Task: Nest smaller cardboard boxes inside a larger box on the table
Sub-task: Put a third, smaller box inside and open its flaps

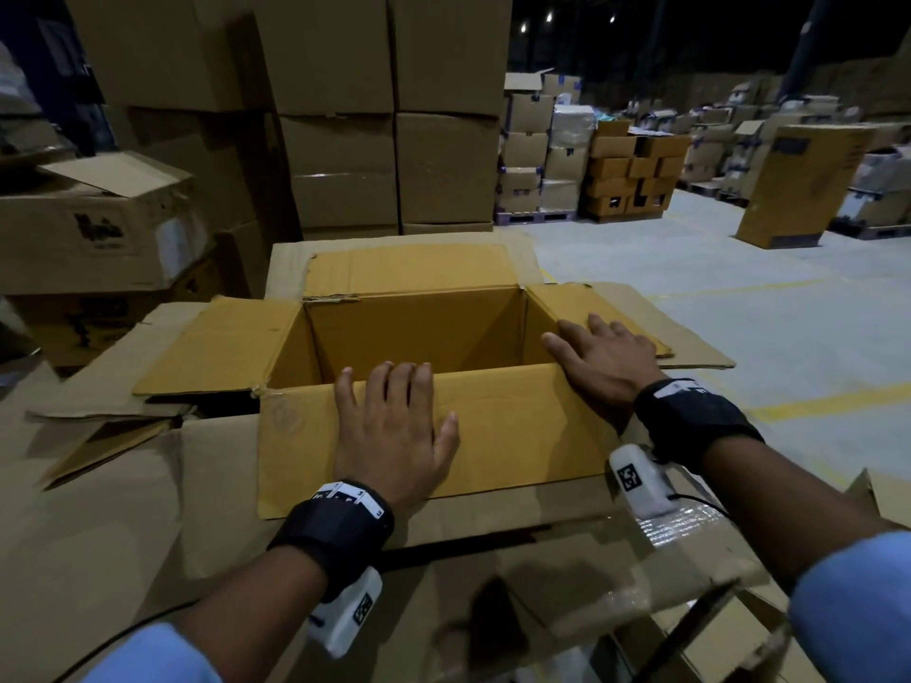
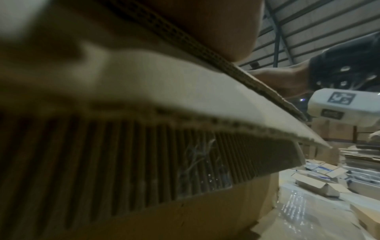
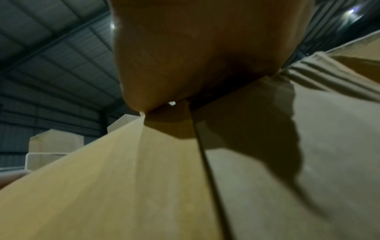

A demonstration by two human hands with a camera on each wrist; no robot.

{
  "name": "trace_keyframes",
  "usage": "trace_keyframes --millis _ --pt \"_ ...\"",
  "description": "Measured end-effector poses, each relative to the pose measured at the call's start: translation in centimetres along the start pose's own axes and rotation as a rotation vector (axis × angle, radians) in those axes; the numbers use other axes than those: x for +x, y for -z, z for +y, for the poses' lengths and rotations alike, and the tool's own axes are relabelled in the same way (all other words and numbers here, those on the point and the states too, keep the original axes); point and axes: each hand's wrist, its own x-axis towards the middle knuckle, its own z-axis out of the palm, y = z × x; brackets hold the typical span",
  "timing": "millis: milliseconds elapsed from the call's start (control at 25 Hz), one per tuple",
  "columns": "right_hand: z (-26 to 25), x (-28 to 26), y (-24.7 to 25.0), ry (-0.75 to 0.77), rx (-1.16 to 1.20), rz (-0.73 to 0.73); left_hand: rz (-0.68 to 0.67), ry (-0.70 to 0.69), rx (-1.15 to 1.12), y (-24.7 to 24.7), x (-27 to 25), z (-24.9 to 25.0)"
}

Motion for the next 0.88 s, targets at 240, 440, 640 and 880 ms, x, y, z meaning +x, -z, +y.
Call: trace_keyframes --millis 240,440,640,880 --pt "-0.2 -0.4 -0.2 0.002 0.003 0.065 -0.017 0.004 0.002 0.2 -0.1 0.1" --pt "-0.2 -0.5 0.4 0.043 0.004 0.01 -0.044 -0.005 0.009 1.0 -0.2 0.1" --pt "-1.3 -0.5 3.0 0.115 -0.026 -0.141 -0.18 -0.032 -0.038 2.7 0.2 -0.5" --pt "-4.4 -1.0 7.6 0.351 -0.008 -0.309 -0.436 -0.04 -0.03 6.4 0.0 -1.3"
